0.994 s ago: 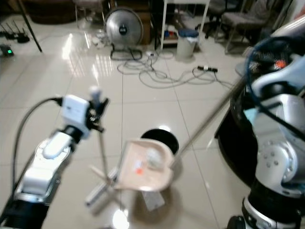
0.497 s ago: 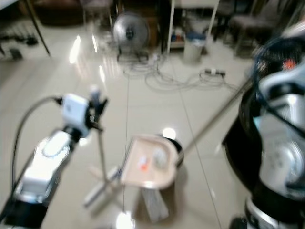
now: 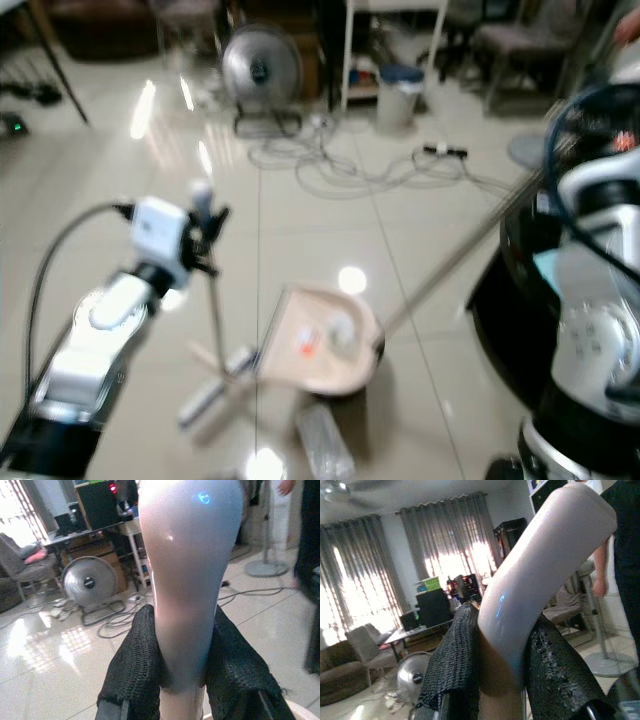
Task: Sweep floor
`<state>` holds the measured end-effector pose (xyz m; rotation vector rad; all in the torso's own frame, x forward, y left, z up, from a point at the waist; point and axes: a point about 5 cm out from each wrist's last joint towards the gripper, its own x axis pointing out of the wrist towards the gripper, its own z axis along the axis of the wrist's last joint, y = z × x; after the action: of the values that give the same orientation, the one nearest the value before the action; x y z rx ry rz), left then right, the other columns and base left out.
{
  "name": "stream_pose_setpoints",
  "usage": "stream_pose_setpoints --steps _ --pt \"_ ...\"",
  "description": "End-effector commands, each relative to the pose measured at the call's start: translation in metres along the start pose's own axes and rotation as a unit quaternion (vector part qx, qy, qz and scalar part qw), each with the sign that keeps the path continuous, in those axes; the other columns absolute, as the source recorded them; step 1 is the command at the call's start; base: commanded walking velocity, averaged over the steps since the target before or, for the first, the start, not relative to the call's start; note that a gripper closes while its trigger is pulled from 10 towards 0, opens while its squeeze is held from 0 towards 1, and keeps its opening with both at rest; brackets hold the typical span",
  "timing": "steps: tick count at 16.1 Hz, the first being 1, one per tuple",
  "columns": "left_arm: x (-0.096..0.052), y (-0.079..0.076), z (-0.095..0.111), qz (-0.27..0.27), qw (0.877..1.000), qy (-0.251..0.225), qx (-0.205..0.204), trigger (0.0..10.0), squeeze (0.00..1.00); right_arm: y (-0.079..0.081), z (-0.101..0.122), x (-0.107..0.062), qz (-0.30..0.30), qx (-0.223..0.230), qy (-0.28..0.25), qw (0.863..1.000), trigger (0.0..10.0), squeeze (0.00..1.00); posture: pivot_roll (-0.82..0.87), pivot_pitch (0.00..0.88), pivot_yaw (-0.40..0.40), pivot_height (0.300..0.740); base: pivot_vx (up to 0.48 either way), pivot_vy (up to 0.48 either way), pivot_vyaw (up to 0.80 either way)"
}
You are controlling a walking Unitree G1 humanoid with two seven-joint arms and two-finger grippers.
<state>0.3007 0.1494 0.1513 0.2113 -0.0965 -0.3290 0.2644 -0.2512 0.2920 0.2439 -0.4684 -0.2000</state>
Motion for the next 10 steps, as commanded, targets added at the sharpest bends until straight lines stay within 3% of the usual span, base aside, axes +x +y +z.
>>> stream_pose_setpoints --steps 1,3,10 --pt "0.0040 -0.0021 0.0102 -0.005 1.000 -0.020 0.012 10.0 0.00 -0.0082 0.0119 -0.0016 -0.014 -0.005 -0.030 0.999 10.0 0.00 -0.07 0.040 0.033 0.740 0.368 0.000 0.00" --pt "0.0042 -0.0026 0.0099 -0.006 1.000 -0.020 0.011 10.0 0.00 -0.0108 0.0123 -0.0018 -0.016 -0.014 -0.030 0.999 10.0 0.00 -0.07 0.041 0.032 0.740 0.366 0.000 0.00" --pt "0.0000 -0.0010 0.0049 -0.001 1.000 -0.012 0.016 10.0 0.00 -0.0152 0.0108 0.0002 0.001 -0.071 -0.038 0.997 10.0 0.00 -0.07 0.047 0.026 0.740 0.000 0.000 0.00"
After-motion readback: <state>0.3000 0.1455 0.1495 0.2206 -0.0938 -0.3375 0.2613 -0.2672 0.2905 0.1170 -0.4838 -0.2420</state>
